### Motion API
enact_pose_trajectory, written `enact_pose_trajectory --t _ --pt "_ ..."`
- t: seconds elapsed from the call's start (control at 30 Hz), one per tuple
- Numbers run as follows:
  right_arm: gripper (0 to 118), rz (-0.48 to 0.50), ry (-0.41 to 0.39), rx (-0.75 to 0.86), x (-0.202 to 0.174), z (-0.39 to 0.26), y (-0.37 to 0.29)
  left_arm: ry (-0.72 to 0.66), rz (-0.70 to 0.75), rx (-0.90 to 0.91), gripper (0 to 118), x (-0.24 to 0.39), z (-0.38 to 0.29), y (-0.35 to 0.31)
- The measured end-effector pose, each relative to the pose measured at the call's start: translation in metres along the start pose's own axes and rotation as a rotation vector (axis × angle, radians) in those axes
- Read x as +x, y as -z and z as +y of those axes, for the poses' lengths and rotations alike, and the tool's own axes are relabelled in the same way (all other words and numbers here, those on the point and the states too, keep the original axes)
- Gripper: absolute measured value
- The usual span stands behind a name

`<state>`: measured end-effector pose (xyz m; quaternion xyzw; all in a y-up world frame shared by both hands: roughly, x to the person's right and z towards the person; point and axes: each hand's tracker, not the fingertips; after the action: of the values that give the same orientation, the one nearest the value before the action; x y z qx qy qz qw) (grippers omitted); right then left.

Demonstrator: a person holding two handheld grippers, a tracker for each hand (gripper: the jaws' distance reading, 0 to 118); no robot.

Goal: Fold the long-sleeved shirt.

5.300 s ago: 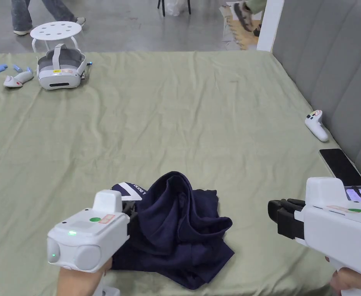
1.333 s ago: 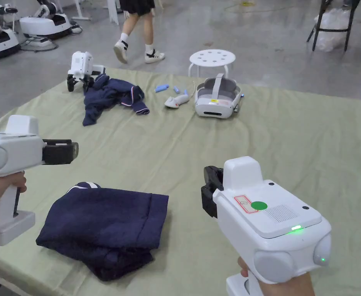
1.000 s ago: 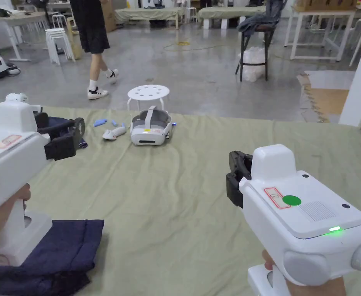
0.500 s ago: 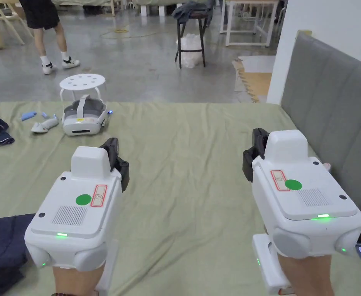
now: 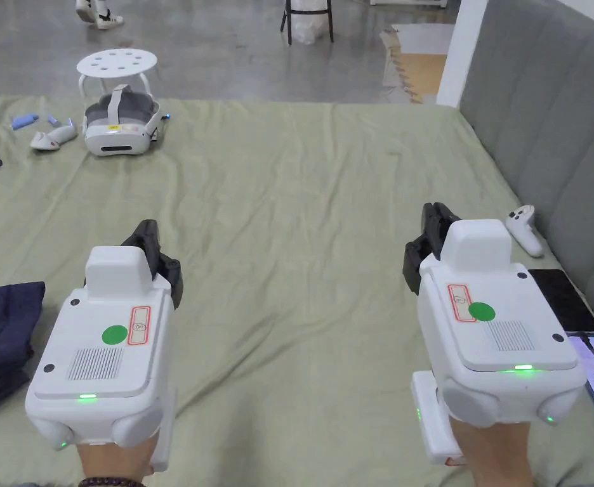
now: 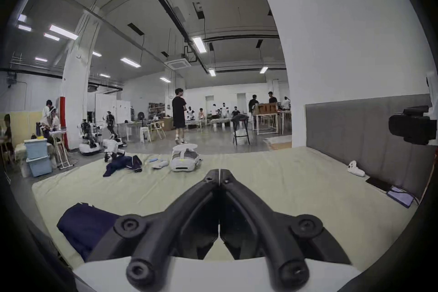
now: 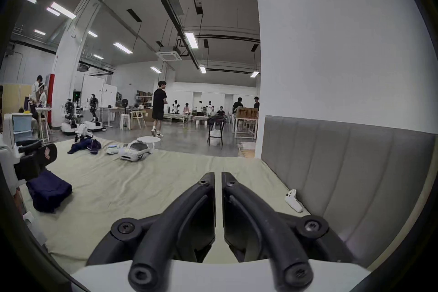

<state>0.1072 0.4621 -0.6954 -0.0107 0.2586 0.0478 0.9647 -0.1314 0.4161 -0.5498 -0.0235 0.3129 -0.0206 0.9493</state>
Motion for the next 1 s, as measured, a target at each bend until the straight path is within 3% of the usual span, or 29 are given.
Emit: enact_pose_trajectory --t 0.2,0.33,0.37,0.4,0.43,0.47,0.5,1.0 --pt "4 -0.008 0.006 -0.005 0.001 -0.001 0.0 -0.004 -0.006 0.008 8 0.002 0.005 -0.002" --pt "4 -0.015 0.004 -0.02 0.0 -0.003 -0.001 -0.004 -0.042 0.007 22 0.006 0.008 -0.005" --pt "9 -0.019 0.003 -0.02 0.0 -0.004 0.0 -0.002 -0.047 0.007 34 0.006 0.008 -0.005" --pt "38 -0.019 0.002 -0.022 0.0 -0.005 -0.001 -0.007 -0.066 0.008 68 0.007 0.008 -0.004" --pt "72 -0.014 0.003 -0.026 0.0 -0.005 0.0 -0.011 -0.084 0.001 92 0.009 0.008 -0.005" --pt "103 -0.009 0.006 -0.041 0.001 -0.005 0.001 -0.01 -0.095 -0.004 108 0.01 0.008 -0.004" --pt "118 -0.014 0.01 -0.04 0.001 -0.005 0.001 -0.012 -0.106 0.015 109 0.01 0.006 -0.007" --pt "118 -0.018 0.029 -0.023 0.008 -0.005 0.001 0.001 -0.085 0.024 111 0.016 0.013 -0.006"
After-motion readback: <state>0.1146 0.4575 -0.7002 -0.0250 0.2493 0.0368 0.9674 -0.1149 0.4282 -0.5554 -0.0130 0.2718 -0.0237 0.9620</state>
